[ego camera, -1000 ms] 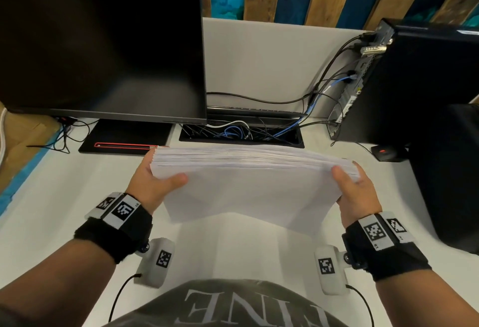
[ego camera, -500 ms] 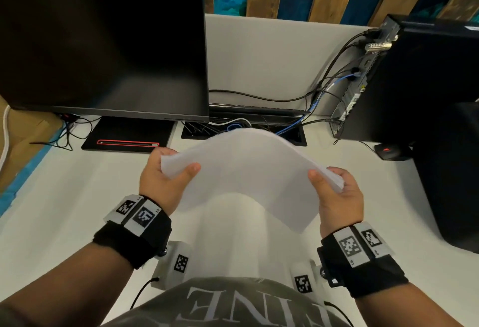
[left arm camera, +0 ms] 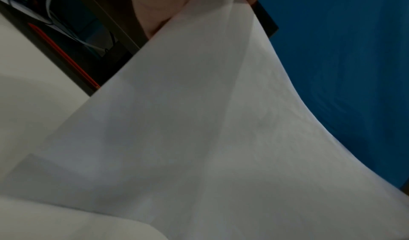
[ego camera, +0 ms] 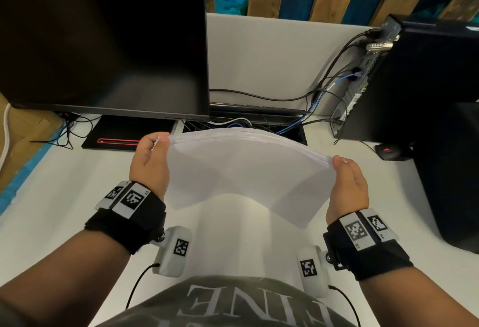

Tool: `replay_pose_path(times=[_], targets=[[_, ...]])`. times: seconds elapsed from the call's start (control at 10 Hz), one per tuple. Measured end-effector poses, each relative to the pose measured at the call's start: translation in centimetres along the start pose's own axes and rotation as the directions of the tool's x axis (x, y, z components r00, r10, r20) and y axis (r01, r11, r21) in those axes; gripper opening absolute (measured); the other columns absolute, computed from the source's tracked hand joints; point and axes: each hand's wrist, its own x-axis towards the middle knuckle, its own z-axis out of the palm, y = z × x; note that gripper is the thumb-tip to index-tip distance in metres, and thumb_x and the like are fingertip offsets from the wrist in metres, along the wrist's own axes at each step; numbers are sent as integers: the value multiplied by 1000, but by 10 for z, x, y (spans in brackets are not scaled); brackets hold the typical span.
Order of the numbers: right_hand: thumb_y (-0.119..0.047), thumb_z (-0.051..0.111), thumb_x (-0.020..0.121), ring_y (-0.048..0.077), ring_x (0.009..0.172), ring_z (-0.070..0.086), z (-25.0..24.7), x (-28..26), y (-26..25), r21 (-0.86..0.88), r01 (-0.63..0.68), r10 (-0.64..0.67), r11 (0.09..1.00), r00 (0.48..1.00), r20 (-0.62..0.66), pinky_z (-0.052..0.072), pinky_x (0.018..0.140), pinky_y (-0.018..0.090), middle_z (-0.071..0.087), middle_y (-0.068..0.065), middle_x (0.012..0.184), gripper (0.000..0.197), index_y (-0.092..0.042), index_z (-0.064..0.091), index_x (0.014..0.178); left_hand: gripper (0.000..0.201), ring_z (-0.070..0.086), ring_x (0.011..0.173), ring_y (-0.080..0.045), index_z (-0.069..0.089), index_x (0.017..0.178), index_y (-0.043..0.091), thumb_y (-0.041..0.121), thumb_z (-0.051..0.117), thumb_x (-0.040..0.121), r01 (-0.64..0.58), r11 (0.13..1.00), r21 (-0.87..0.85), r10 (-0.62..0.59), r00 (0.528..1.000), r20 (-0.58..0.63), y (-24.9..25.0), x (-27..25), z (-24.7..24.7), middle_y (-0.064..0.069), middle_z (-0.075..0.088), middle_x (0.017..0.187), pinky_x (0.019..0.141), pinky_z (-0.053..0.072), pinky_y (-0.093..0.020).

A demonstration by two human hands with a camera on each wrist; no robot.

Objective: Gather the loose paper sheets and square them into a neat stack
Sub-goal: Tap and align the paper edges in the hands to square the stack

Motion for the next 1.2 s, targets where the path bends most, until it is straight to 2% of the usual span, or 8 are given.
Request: replay_pose_path(times=[0.3,0.5,0.6,0.8,0.9,1.0,1.1,1.2], targets=[[-27,40,93,10,65,46,-2,8,1,-30,-41,41,999,999,14,40,55,18,49,-3,72,20,-11,53,96,22,54,78,-15,58,70,33,26,47,87,88,992,-87,-86,996,34,3,3,-1,7,59,80,68,42,-27],[-32,35,97,10,66,44,-5,12,4,-46,-6,6,999,1000,13,43,59,9,52,-4,79,21,-15,48,97,13,54,85,-18,59,79,32,35,48,82,112,990,-82,-107,992,63,0,10,-6,2,59,86,75,43,-30],[-39,40,94,23,89,48,-2,12,2,-16,25,-25,1000,999,22,37,81,26,55,28,122,50,3,51,119,45,57,101,-24,63,98,27,55,46,68,153,988,-37,-149,984,95,0,19,-10,-5,62,104,94,43,-41],[-35,43,92,21,82,43,-1,25,2,24,-122,122,992,992,-16,35,78,33,44,4,75,40,2,49,104,15,48,77,7,56,78,33,24,46,85,36,999,7,-37,997,66,3,28,-1,18,54,83,74,38,-12],[-32,45,91,17,73,45,0,37,8,20,-93,93,995,995,-30,38,73,29,43,0,70,35,1,52,99,21,48,75,8,56,77,31,17,42,83,5,1000,27,-6,998,57,3,32,3,18,54,82,73,37,-10],[-41,50,87,14,72,50,-3,36,8,-6,-84,84,996,993,81,46,65,19,52,1,80,34,-8,49,97,16,51,80,5,56,76,30,23,43,81,21,1000,13,-22,997,75,0,38,4,13,57,87,80,39,-12],[-33,73,68,10,70,60,-6,31,11,-27,6,-1,1000,981,193,49,51,15,63,-3,81,36,-17,56,95,15,49,103,-13,57,78,33,43,47,74,137,989,-63,-127,981,149,5,38,3,4,56,106,101,37,-32],[-12,79,61,13,75,62,-9,31,17,8,42,-42,999,968,246,50,52,13,65,-4,82,35,-25,58,86,17,53,92,-18,53,78,32,42,54,64,45,998,-47,-34,974,224,4,31,2,6,57,87,84,43,-32]])
